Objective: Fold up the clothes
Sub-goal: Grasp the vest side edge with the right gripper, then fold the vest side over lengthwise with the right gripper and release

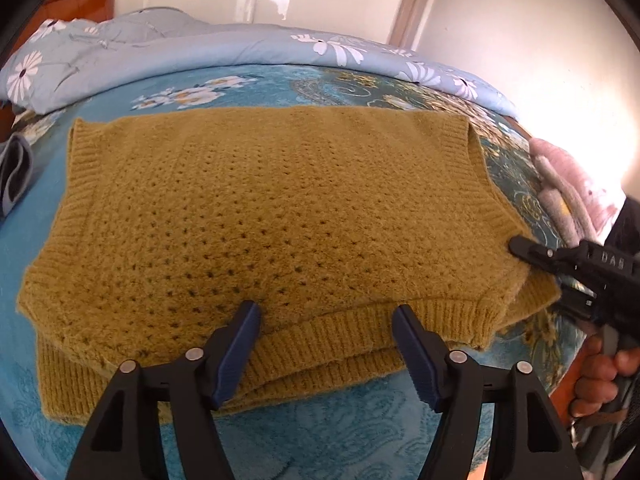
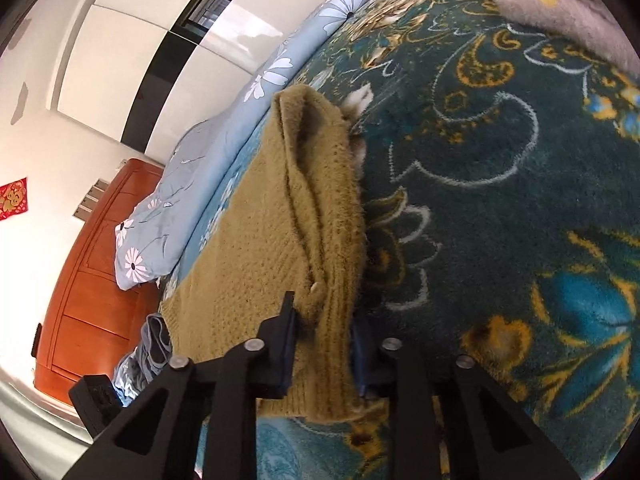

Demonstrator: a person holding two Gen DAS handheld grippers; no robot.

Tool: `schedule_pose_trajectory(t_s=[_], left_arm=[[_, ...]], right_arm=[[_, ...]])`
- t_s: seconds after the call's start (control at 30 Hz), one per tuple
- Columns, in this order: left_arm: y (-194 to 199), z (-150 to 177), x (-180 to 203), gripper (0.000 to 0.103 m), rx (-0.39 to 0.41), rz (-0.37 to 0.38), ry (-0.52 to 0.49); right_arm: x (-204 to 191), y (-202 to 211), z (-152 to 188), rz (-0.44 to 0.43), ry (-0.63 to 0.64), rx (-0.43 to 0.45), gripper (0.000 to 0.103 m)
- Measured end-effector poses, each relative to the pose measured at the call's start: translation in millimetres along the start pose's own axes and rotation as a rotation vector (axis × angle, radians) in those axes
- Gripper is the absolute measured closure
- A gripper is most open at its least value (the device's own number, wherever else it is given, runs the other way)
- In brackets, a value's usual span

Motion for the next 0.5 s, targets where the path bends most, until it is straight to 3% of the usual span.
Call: schedule_pose_trajectory(t_s=[0.07, 0.2, 0.37, 0.5], left_arm=[[9, -3, -9, 0.031, 0.015, 0.075, 0.044], [49, -5, -64, 0.031, 0.093, 0.25, 0.244], [103, 7, -165, 0.03, 0.259, 0.245, 0.458], [125, 31, -229, 0.03, 0.31, 0.201, 0.586]], right_arm=[[-11, 5, -4, 0.019, 0.014, 0.001, 0.083], [-57, 13, -12, 0.077, 0.139, 0.003, 0.083], [-139, -10, 11, 0.136, 0.408, -0.039, 0.084], [-208, -38, 41, 0.17, 0.651, -0.087, 0.084]])
Point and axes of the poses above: each gripper's, at about its wrist camera, not at the fingertips, and y roughly against the way its jaws point, x to its right, z to its underside, the point moved 6 cm from there along -y, roughly the way its jaws point, and after that the axes turned 7 degrees about -x, right-handed, at the moved point
